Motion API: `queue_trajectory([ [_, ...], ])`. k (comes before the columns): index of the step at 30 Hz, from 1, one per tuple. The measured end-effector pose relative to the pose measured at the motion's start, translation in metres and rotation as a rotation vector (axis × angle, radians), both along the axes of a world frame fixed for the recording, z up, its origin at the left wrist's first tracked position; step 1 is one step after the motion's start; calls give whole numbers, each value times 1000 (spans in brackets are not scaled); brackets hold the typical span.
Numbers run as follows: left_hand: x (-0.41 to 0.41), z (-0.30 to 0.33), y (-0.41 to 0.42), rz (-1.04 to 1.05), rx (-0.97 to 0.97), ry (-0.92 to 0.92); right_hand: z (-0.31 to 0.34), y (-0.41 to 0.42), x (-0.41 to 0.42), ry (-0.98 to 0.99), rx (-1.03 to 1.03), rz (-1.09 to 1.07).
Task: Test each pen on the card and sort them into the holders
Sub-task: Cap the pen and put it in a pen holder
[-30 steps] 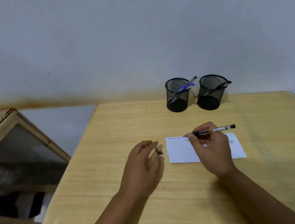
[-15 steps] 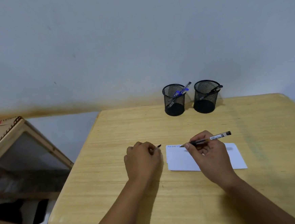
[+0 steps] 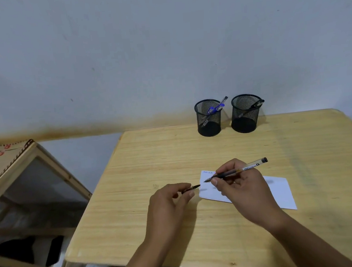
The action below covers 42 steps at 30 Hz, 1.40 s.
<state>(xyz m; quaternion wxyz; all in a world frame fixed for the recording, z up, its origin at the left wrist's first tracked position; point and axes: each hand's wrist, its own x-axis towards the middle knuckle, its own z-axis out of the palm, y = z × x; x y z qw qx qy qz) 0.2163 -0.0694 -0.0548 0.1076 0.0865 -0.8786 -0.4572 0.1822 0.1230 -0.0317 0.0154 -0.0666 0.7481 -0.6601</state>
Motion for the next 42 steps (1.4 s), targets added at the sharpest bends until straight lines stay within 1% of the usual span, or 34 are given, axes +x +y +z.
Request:
queue_trajectory([
  [5,14,3,10,-52,4,75,-1,-1,8,-32,-43,39],
  [12,20,4,17,-158,-86,157,-5,3,18,-71,-44,92],
  [18,21,7,18,-199,-228,376,-3,4,23,-83,-170,101],
  [22,24,6,23,-178,-219,460,-1,2,30,-62,-240,80],
  [25,24,5,26,-179,-193,488,2,0,32,-48,-267,86],
  [27,19,5,27,-180,-157,453,0,0,30,-68,-265,68],
  [29,12,7,32,-188,-87,367,-2,1,26,-102,-245,29],
  [31,2,10,40,-209,-44,285,-1,3,20,-150,-279,-46],
  [35,-19,19,57,-236,-23,264,15,12,0,-178,-337,-217],
  [39,-41,23,67,-266,33,223,30,31,-24,-111,-268,-303],
  [42,-72,24,76,-253,112,107,42,60,-51,-80,-158,-344],
])
